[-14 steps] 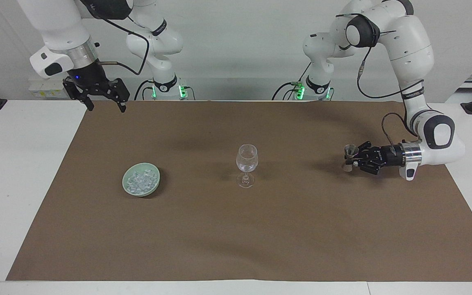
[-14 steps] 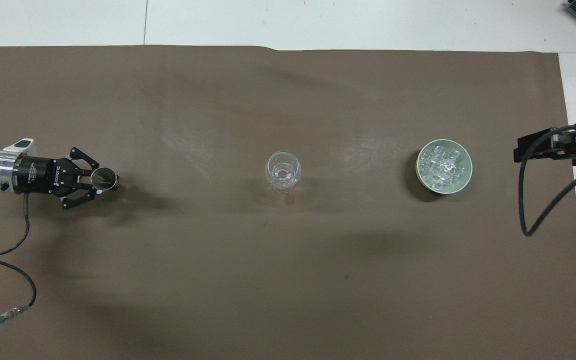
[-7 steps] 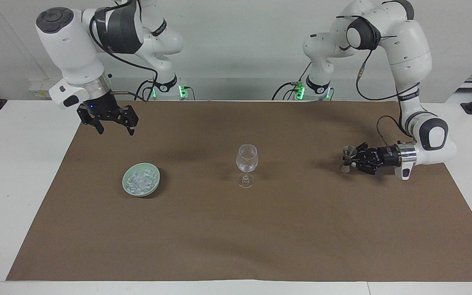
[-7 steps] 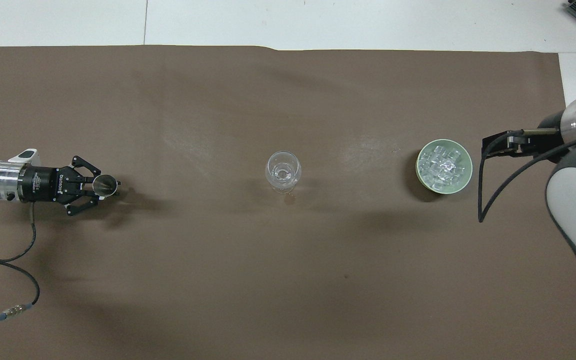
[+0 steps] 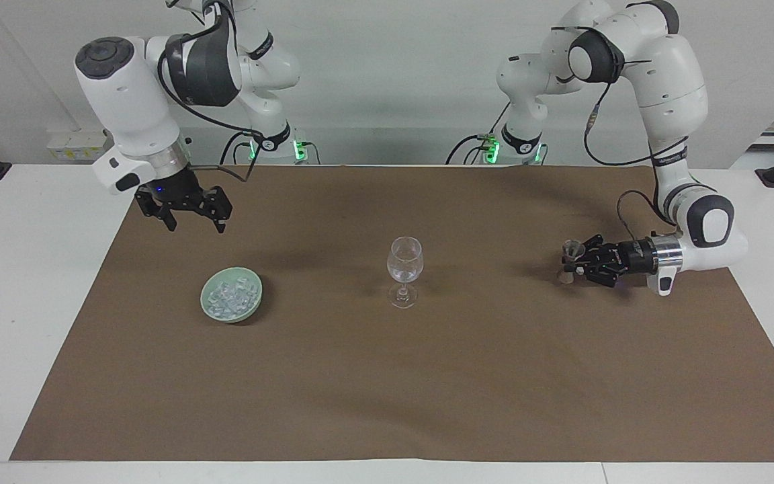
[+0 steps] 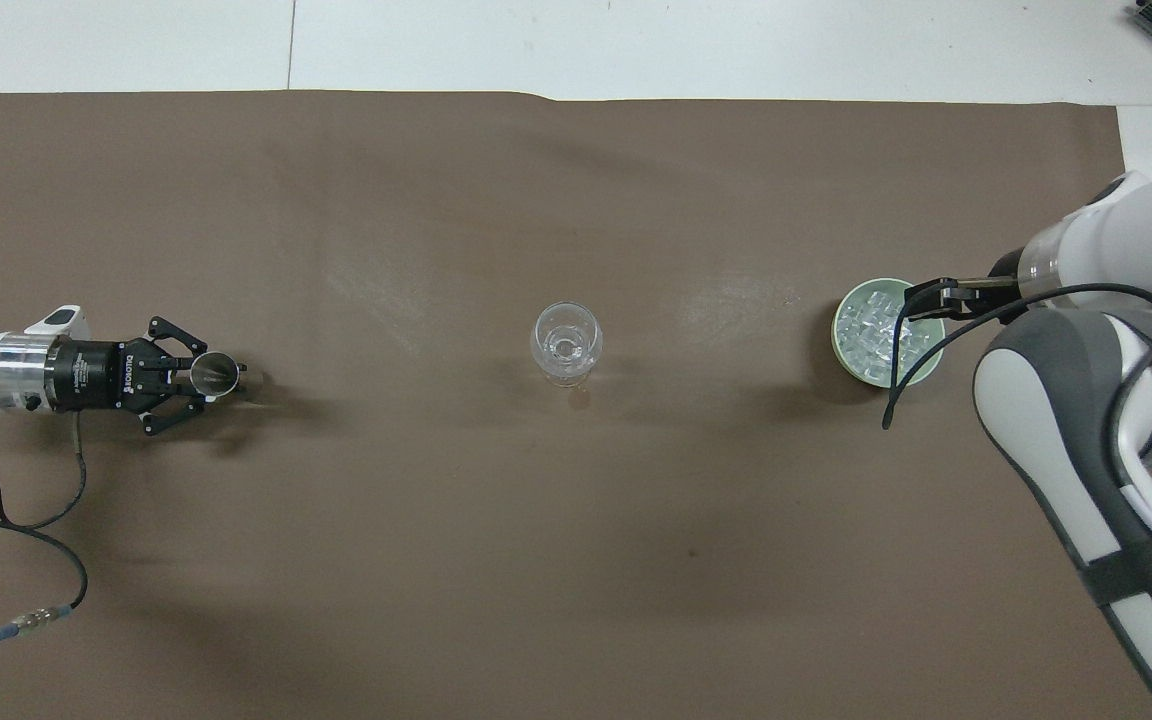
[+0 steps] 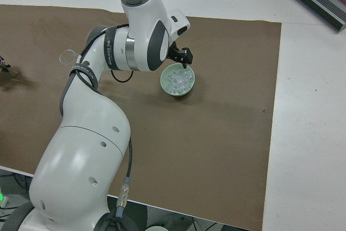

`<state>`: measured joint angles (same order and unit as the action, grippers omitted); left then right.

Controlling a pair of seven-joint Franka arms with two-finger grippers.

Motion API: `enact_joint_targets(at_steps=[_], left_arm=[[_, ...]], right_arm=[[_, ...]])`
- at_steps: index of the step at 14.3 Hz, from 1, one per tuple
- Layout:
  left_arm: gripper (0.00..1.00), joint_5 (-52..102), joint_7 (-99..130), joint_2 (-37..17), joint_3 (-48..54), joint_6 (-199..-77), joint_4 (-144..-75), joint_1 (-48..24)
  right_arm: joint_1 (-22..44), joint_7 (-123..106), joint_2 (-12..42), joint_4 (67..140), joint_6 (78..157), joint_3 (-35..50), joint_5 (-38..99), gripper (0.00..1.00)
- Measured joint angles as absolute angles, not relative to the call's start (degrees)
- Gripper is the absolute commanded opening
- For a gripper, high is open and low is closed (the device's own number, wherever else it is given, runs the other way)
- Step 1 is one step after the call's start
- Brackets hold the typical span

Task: Pour wine and add ice with both arms
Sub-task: 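Open the left gripper while the right gripper reaches the ice cup, then close the right gripper on the ice cup while the left gripper withdraws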

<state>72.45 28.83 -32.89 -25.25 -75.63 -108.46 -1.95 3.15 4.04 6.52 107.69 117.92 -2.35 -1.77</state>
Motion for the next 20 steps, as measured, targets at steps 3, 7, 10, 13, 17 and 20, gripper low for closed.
enact_joint_targets(at_steps=[3, 7, 10, 13, 17, 20], left_arm=[[0.09, 72.56, 27.92, -33.12, -25.23, -75.70, -108.69, -1.95], [0.21, 72.69, 26.86, -33.16, -25.17, -76.54, -109.08, -1.98], [0.23, 72.71, 26.41, -33.28, -25.14, -76.79, -109.21, -1.98], [0.23, 72.72, 26.04, -33.31, -25.14, -76.84, -109.24, -1.98], [0.26, 72.72, 25.77, -33.44, -25.13, -76.94, -109.25, -1.98], [0.44, 72.75, 25.68, -33.52, -25.13, -77.09, -109.25, -1.99]], right_arm=[[3.15, 4.04, 8.80, 109.06, 121.98, -2.29, -1.90, 1.00], [3.19, 4.06, 10.73, 111.04, 124.88, -2.16, -3.62, 0.96], [3.19, 4.06, 12.00, 112.04, 127.37, -2.13, -4.12, 0.91], [3.19, 4.10, 13.85, 112.82, 131.00, -2.12, -5.78, 0.88], [3.27, 4.11, 15.43, 112.87, 132.89, -2.08, -5.96, 0.86], [3.41, 4.12, 15.43, 112.87, 132.89, -1.74, -5.96, 0.76]])
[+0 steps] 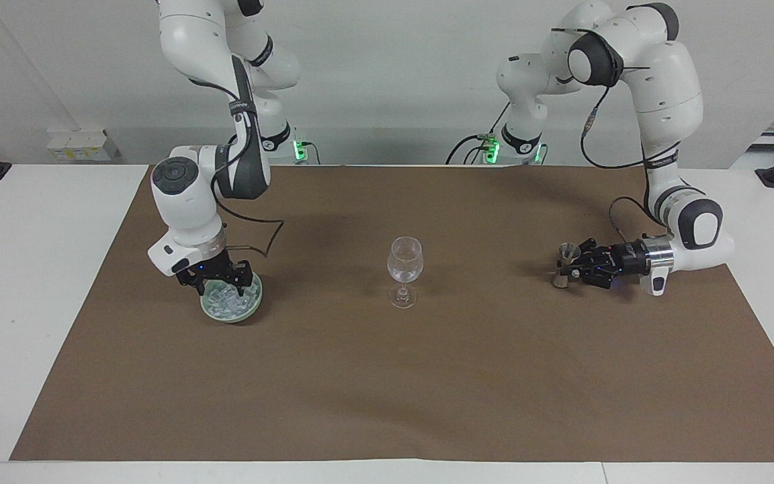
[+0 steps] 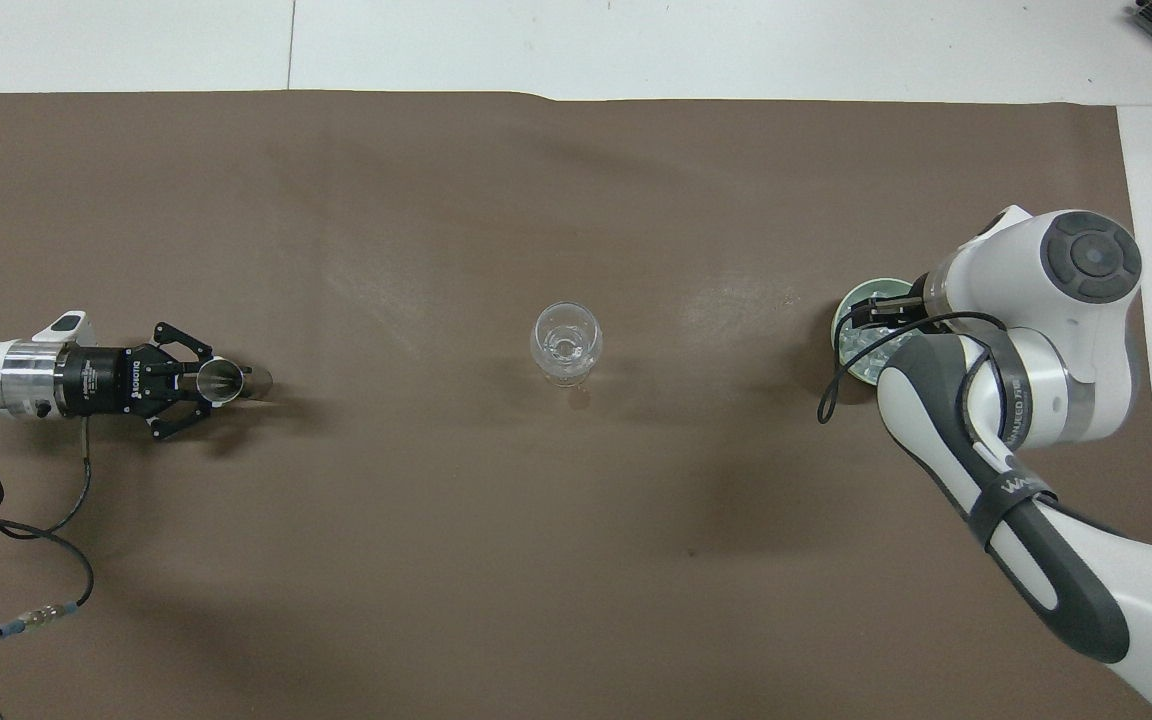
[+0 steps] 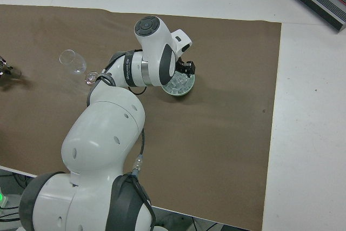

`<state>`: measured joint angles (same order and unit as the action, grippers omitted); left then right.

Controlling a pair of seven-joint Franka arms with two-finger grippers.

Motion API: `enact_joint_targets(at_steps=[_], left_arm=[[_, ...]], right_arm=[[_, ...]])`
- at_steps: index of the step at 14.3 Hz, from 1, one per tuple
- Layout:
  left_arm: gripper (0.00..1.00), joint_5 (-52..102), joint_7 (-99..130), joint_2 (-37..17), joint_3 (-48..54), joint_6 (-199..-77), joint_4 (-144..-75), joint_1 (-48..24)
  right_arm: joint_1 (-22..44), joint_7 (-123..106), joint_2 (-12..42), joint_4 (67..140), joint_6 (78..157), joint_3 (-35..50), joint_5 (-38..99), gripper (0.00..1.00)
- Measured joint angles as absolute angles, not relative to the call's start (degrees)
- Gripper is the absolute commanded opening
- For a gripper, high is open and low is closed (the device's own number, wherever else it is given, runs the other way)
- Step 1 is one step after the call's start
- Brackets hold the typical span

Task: Pour wine and add ice with both arms
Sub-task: 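Close the right gripper on the ice cup while the left gripper withdraws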

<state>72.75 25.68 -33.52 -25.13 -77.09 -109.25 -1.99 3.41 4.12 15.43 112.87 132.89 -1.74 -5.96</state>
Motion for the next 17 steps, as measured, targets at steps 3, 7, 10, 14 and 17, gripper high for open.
enact_joint_targets(at_steps=[3, 7, 10, 14, 17], left_arm=[[0.51, 72.79, 25.62, -33.52, -25.13, -77.18, -109.25, -1.99], [0.81, 72.92, 25.52, -33.52, -25.13, -77.23, -109.24, -1.99], [1.00, 72.93, 25.32, -33.52, -25.13, -77.27, -109.22, -1.99], [1.00, 72.17, 25.06, -33.52, -26.19, -77.31, -108.49, -1.99], [1.00, 69.13, 24.94, -33.48, -27.59, -77.07, -106.61, -2.00]], right_arm=[[3.42, 4.12, 15.42, 112.87, 132.87, -1.62, -5.97, 0.59], [3.42, 4.12, 15.42, 112.87, 132.63, -1.59, -5.97, 0.48], [3.42, 4.12, 15.40, 112.87, 132.03, -1.58, -5.98, 0.48], [3.42, 4.12, 15.28, 113.10, 131.32, -1.57, -5.98, 0.47], [3.43, 4.12, 14.92, 113.46, 131.28, -1.55, -5.98, 0.12]])
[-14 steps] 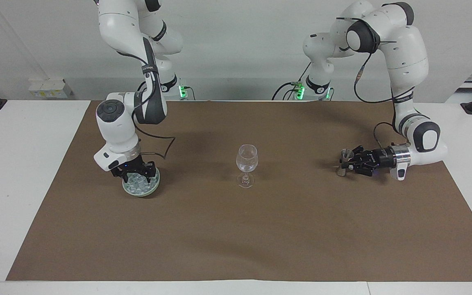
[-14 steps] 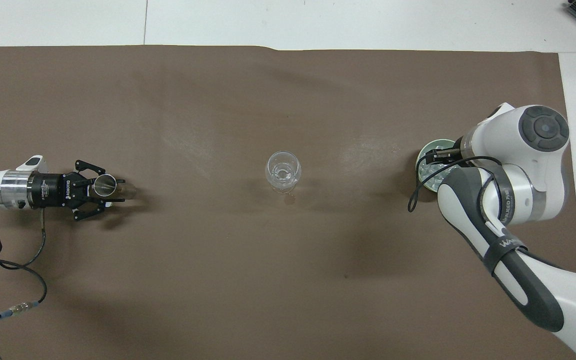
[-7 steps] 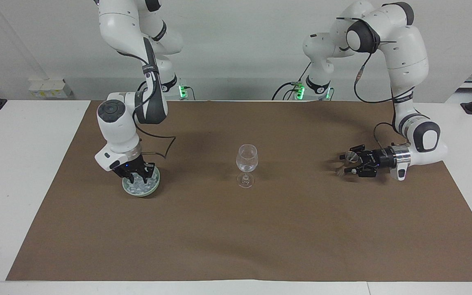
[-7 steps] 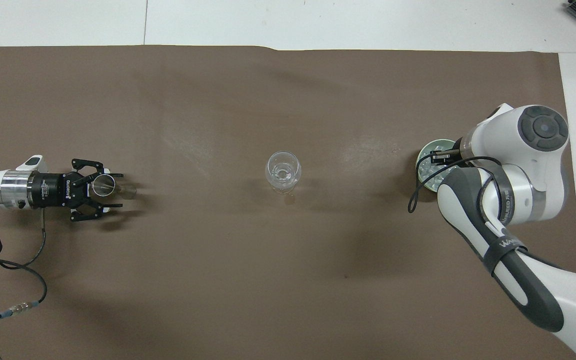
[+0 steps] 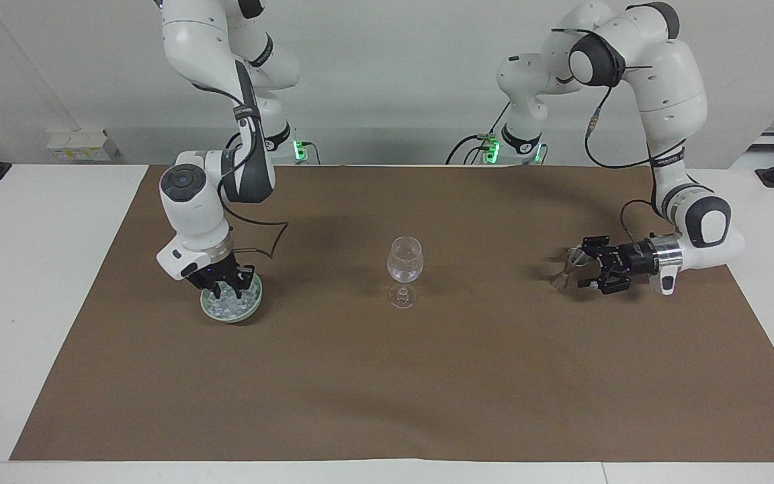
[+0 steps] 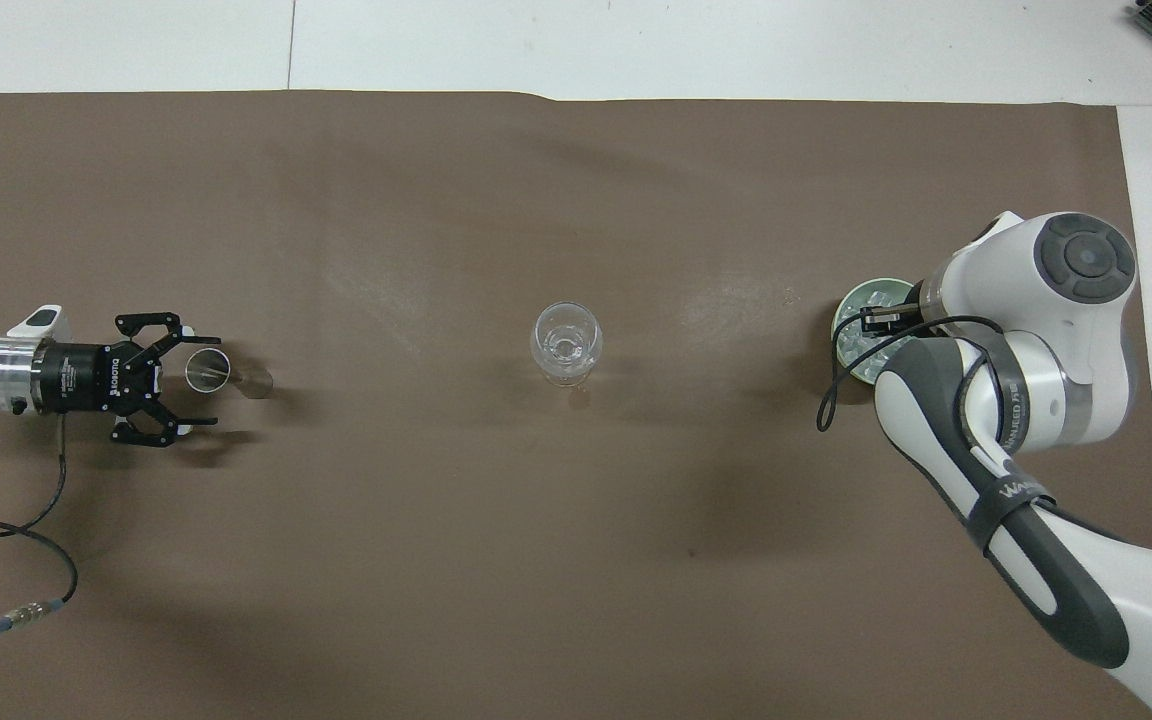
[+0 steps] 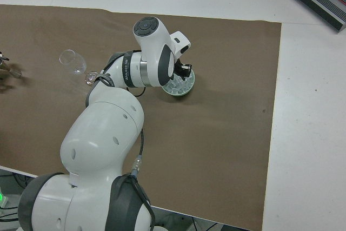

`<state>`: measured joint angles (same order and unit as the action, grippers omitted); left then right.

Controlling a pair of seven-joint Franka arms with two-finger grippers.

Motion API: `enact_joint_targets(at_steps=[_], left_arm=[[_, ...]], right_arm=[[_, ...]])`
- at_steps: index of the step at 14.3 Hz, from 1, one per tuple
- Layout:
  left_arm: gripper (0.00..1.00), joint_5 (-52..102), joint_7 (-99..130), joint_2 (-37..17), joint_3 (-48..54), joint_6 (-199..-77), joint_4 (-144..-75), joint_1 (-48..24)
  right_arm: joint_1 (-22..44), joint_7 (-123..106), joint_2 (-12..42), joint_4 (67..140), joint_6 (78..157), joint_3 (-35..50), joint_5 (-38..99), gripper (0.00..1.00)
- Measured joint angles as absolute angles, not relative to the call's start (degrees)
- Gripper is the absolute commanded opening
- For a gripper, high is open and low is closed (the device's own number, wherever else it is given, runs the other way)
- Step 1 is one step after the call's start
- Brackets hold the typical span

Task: Pour wine and add ice with both arms
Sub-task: 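Close the right gripper on the ice cup while the left gripper withdraws, then lift the ice cup with the right gripper over the wine glass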

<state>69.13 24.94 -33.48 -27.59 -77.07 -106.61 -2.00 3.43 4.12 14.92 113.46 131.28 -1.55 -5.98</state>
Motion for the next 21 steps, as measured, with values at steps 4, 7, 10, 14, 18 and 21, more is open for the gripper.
enact_joint_targets(at_steps=[4, 7, 10, 14, 18, 21], left_arm=[[1.00, 64.03, 24.77, -33.09, -30.38, -72.96, -101.07, -1.98], [1.00, 61.48, 24.78, -32.84, -32.68, -68.98, -96.01, -2.00], [1.00, 58.59, 24.22, -31.97, -33.68, -67.19, -91.56, -2.00], [1.00, 54.23, 21.00, -29.95, -33.88, -66.49, -85.18, -1.99], [1.00, 50.40, 16.73, -27.25, -33.84, -66.33, -81.17, -1.99], [1.00, 46.19, 15.79, -24.16, -33.62, -66.15, -77.26, -2.81]], right_arm=[[3.43, 4.12, 14.63, 113.59, 131.26, -1.55, -5.98, 0.00], [3.43, 4.12, 13.53, 113.32, 131.25, -1.55, -5.98, 0.00], [3.43, 4.44, 11.37, 111.52, 128.17, -1.26, -5.98, 0.00], [3.43, 7.23, 8.44, 106.24, 120.22, 0.18, -5.98, 0.00], [3.43, 8.94, 7.23, 101.03, 113.32, 1.79, -5.96, 0.00], [3.42, 9.85, 7.15, 96.07, 107.55, 3.34, -5.95, 0.00]])
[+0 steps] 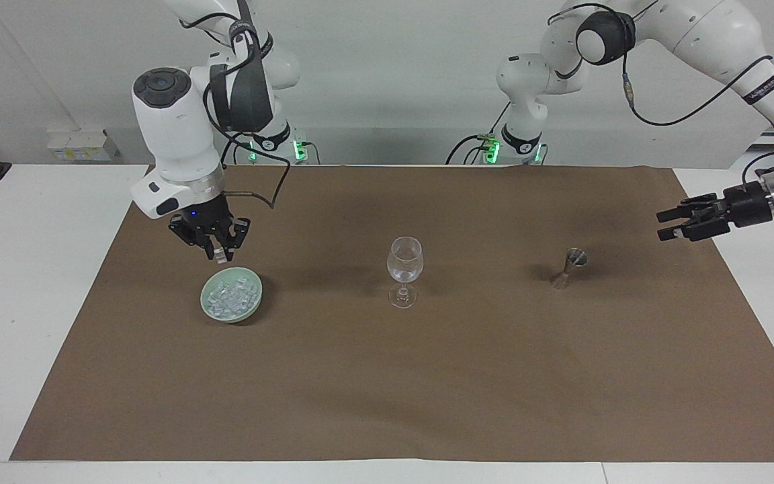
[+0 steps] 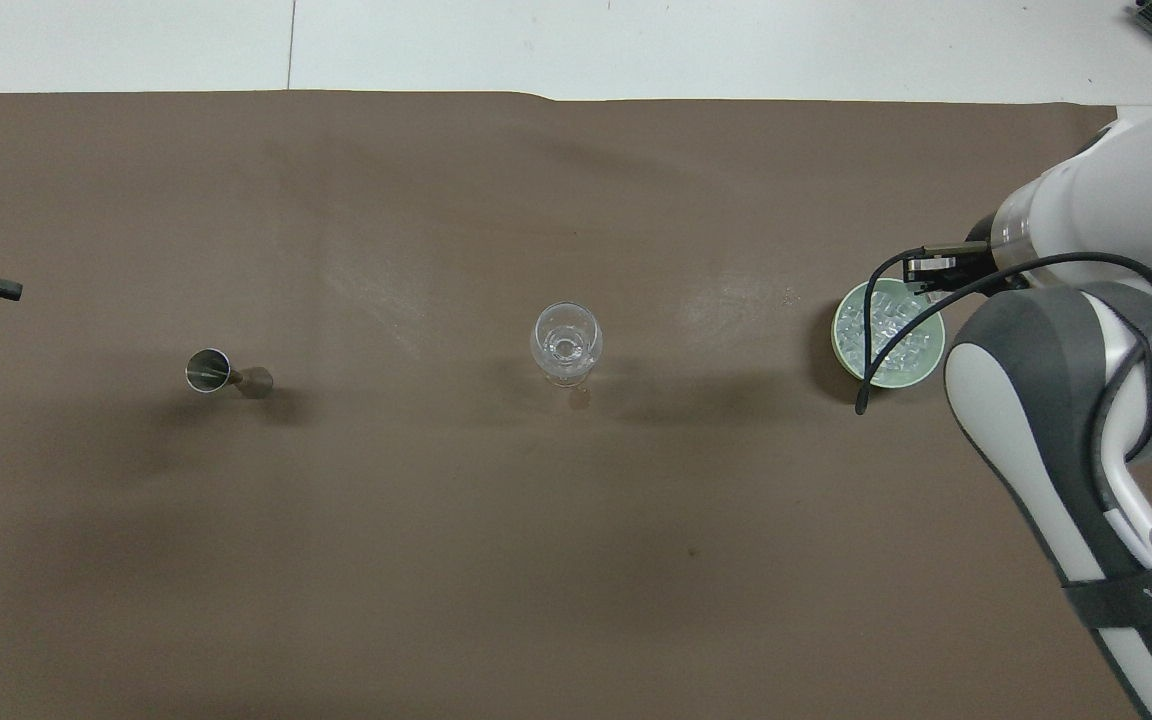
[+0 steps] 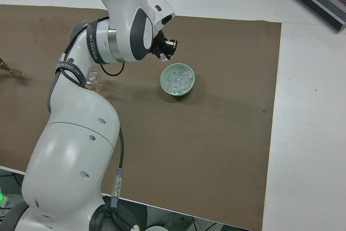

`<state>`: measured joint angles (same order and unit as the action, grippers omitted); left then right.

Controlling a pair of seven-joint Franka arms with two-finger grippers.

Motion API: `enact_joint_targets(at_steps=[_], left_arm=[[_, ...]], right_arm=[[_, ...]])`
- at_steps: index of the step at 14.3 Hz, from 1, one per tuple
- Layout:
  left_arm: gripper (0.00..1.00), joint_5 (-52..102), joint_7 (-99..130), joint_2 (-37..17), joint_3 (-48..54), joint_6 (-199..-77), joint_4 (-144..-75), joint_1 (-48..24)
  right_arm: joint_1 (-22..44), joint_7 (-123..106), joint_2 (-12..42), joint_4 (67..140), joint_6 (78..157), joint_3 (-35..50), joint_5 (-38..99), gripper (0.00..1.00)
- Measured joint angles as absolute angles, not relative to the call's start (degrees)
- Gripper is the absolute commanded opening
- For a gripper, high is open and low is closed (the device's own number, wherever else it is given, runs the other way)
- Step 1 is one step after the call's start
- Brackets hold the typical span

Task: Pour wine and add ice with both arms
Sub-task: 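Lift the ice cup with the right gripper over the wine glass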

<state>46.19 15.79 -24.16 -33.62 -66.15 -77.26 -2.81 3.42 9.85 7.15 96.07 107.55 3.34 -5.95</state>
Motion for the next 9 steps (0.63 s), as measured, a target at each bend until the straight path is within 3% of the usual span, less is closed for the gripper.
enact_joint_targets(at_steps=[9], left_arm=[[1.00, 36.62, 15.29, -18.74, -33.43, -66.38, -70.23, -7.34]], right_arm=[[3.22, 16.71, 7.42, 87.60, 97.33, 11.59, -5.92, 0.00]])
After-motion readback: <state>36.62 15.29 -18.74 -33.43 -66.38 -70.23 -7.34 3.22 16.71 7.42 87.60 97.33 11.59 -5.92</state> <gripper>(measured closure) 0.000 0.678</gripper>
